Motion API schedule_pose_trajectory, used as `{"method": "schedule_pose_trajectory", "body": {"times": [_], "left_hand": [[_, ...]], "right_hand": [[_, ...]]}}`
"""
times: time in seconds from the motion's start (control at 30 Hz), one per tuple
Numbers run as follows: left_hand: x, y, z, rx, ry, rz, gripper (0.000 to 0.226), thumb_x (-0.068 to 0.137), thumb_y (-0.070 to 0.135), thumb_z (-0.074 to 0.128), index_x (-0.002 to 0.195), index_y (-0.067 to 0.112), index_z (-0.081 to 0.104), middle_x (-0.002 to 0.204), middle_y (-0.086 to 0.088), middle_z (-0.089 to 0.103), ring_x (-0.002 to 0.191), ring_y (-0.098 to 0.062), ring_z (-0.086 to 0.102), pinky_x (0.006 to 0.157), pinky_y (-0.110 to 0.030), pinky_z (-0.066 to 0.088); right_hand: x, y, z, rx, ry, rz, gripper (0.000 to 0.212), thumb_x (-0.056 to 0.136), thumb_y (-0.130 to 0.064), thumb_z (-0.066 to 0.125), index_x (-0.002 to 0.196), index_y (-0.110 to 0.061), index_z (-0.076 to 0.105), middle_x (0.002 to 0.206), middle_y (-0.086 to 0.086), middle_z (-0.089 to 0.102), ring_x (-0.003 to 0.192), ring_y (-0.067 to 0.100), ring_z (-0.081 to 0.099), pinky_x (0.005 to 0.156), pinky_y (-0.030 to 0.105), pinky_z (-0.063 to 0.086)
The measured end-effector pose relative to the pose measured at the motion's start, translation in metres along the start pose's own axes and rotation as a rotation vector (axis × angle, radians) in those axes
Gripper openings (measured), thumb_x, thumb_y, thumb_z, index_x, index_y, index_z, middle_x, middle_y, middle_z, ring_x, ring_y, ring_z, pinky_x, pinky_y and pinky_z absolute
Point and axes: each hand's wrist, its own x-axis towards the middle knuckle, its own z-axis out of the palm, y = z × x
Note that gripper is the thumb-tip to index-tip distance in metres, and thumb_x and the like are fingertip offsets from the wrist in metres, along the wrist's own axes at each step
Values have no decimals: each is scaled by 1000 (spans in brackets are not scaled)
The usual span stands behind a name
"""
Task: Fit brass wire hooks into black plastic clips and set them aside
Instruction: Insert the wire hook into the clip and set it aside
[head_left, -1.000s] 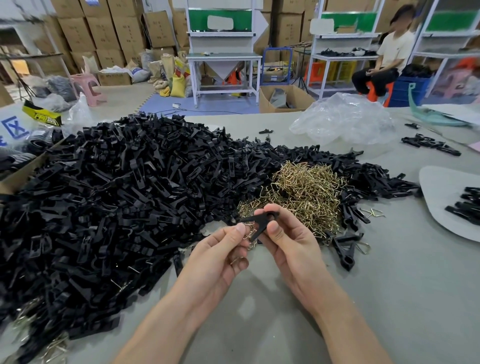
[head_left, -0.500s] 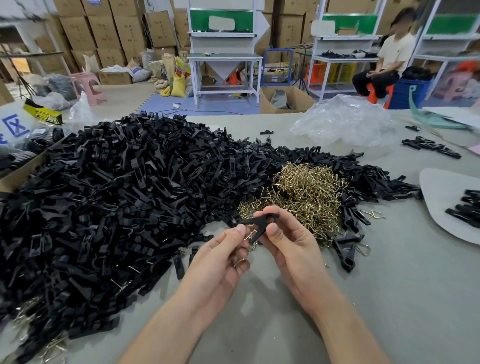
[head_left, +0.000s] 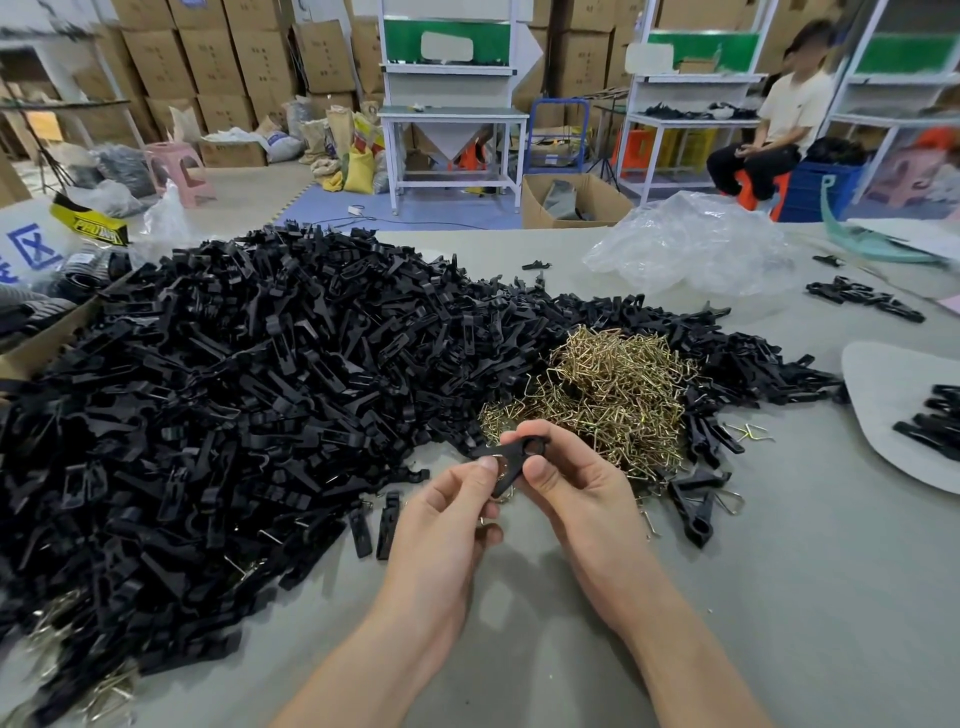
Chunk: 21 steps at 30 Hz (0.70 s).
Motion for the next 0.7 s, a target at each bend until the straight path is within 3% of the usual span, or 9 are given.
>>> {"method": "schedule_pose_trajectory", "body": {"times": [0.23, 0.33, 0.47, 0.7], "left_hand": [[3, 1, -3, 149, -61, -19, 31, 99, 25, 56, 81, 15, 79, 80, -3, 72, 68, -14, 59, 61, -30, 47], [5, 7, -7, 147, -199, -86, 31, 87, 41, 69, 87, 10, 71, 80, -8, 68, 64, -15, 61, 55, -25, 50], [7, 14, -19, 141, -393, -146, 39, 85, 42, 74, 96, 4, 73, 87, -16, 69, 71, -17, 65, 61, -25, 55], [10, 15, -16, 138, -409, -184, 48, 74, 57, 74, 88, 11, 71, 81, -12, 60, 70, -17, 60, 66, -28, 55]], "right_hand": [[-3, -3, 7, -191, 39, 3, 28, 91, 1, 66, 103, -22, 76, 95, 0, 76, 86, 9, 71, 78, 14, 50], [-6, -3, 13, -225, 46, -1, 27, 91, 2, 67, 103, -20, 77, 94, -3, 77, 87, 8, 72, 75, 13, 51], [-13, -3, 21, -272, 2, -19, 24, 94, -4, 65, 106, -21, 76, 94, -12, 78, 85, 3, 73, 70, 10, 52], [-14, -4, 24, -274, -8, -28, 41, 95, 2, 63, 105, -35, 78, 92, -9, 79, 79, 9, 76, 66, 15, 56]]}}
